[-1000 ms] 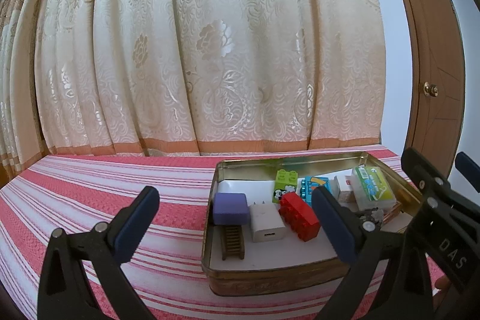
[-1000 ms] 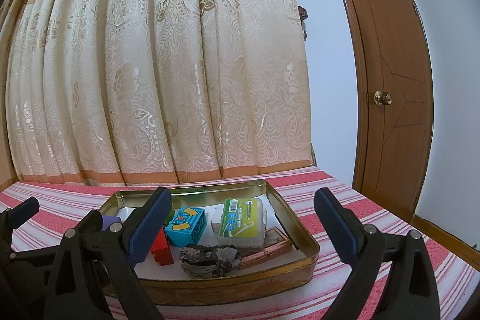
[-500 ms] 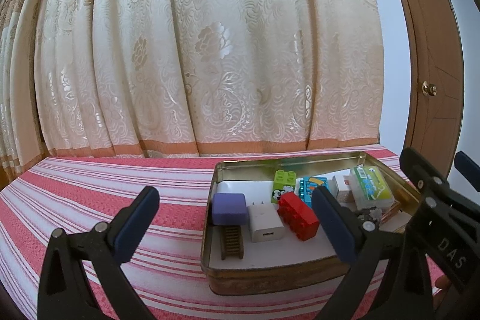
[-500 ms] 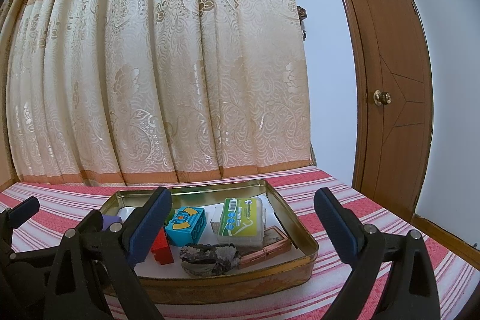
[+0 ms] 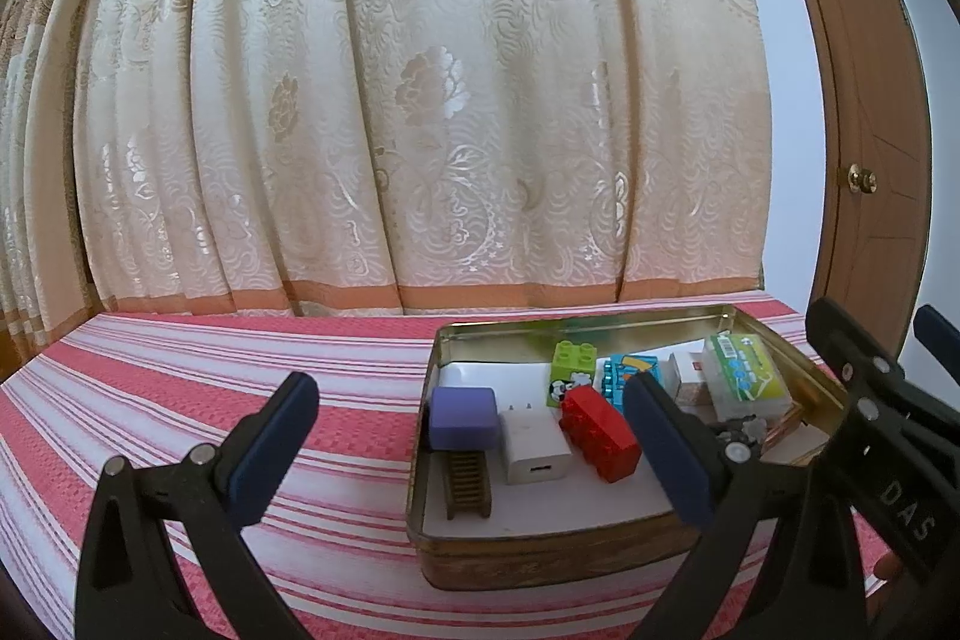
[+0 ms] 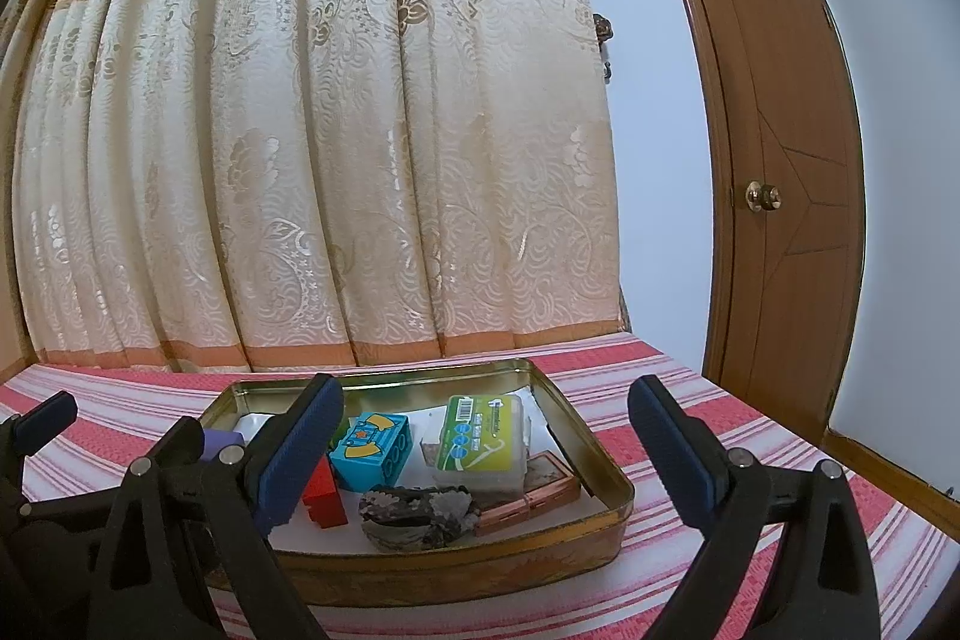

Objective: Organize rigid objects

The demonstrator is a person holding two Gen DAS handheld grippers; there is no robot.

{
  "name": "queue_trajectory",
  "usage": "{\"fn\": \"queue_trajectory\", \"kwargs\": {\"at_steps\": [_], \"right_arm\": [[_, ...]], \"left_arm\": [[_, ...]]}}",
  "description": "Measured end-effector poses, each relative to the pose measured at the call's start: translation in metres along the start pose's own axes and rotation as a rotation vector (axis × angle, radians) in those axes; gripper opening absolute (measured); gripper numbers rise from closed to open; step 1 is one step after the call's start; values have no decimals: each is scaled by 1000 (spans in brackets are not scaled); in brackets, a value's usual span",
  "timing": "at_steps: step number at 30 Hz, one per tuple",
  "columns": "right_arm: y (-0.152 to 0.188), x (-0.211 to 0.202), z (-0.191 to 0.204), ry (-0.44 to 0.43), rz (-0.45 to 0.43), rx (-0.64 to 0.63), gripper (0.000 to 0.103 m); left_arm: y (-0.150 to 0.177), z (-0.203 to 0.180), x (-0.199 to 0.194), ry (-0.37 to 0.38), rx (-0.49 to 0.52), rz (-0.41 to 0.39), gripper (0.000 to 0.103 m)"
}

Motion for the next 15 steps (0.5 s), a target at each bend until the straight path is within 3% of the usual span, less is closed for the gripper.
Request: {"fn": "queue_trajectory", "kwargs": {"at_steps": [15], "right_arm": [[0,-1,-2,-1,-3,3,98]], "left_arm": [[-1,1,-1,-1,6,-4,103]]}}
Point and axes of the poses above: each gripper's, at about its wrist camera, not at the fingertips, and x roughly the way its jaws point, z to its left, y to its underside, the point moved 3 cm from there along x, roughly the way its jaws point, and after that the axes turned 5 degrees about -z, right-handed, at the moved point
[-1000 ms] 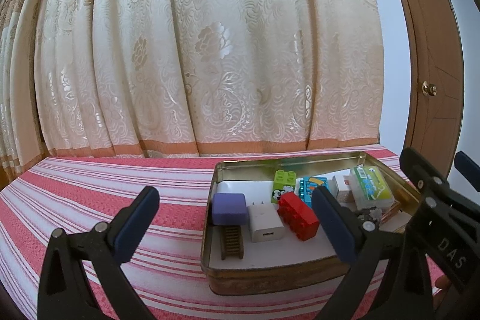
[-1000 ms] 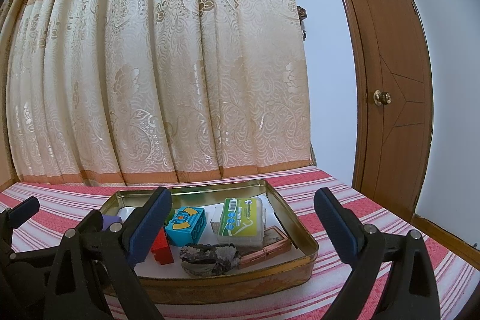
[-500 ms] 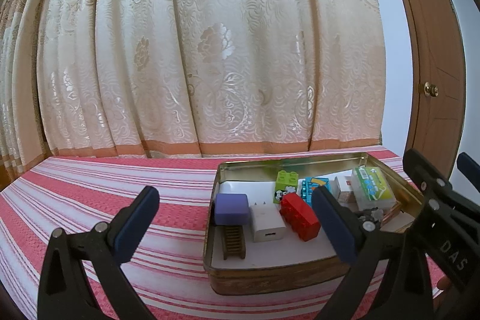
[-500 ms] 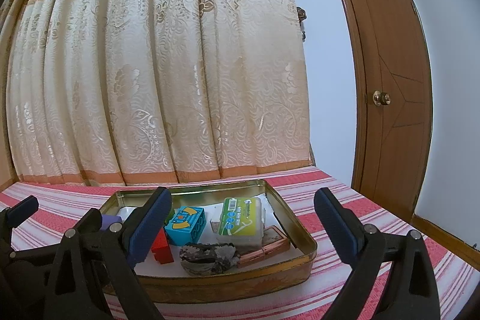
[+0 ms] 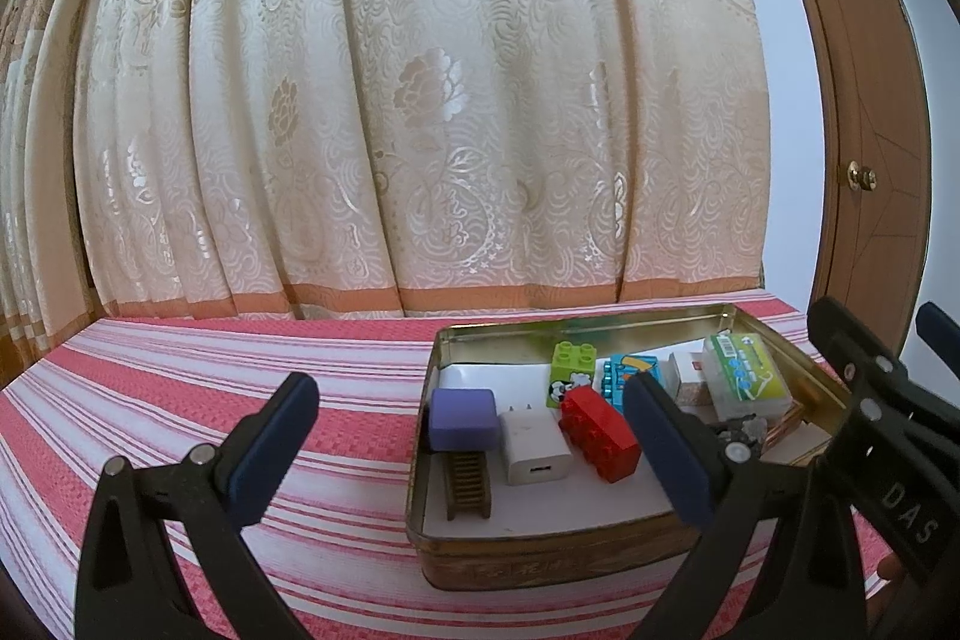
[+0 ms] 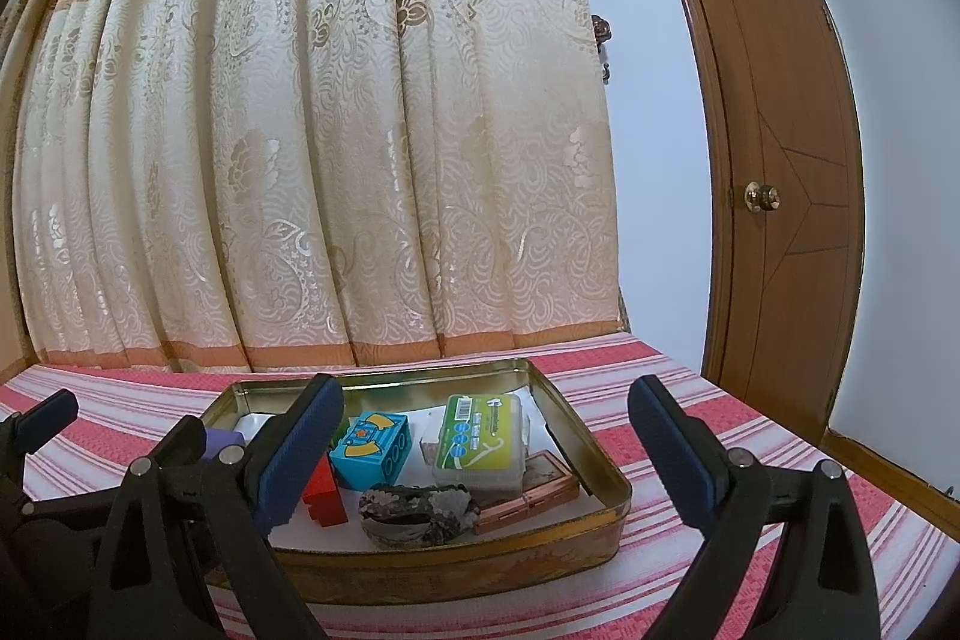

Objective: Organize rigid objects

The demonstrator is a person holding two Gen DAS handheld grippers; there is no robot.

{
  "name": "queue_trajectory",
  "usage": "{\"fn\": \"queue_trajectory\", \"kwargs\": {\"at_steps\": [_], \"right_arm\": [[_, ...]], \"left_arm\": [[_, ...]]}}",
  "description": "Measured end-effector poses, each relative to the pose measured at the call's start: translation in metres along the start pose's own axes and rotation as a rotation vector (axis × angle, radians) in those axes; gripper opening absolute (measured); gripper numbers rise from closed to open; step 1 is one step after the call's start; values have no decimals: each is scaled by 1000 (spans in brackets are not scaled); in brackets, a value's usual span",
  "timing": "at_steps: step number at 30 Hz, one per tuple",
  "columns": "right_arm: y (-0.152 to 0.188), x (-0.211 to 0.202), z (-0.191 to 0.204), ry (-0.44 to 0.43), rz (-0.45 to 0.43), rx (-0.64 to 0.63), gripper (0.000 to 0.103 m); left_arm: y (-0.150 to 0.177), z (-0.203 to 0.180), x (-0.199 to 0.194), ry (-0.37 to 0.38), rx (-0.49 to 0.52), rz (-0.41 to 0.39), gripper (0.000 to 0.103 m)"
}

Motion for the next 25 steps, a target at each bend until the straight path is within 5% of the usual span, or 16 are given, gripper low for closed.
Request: {"fn": "queue_trajectory", "kwargs": {"at_steps": [25], "right_arm": [[0,3,-1,0,12,-4,98]], "left_arm": [[0,-3,2,13,12,10,103]]}}
Point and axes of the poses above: each gripper's, at about its wrist camera, not at the fingertips, and x roughly the way its jaws point, z to its left, y to its underside, the point moved 3 cm from there along x, roughly the way its jaws point, and after that the axes turned 5 degrees about -z, right-handed, at the moved point
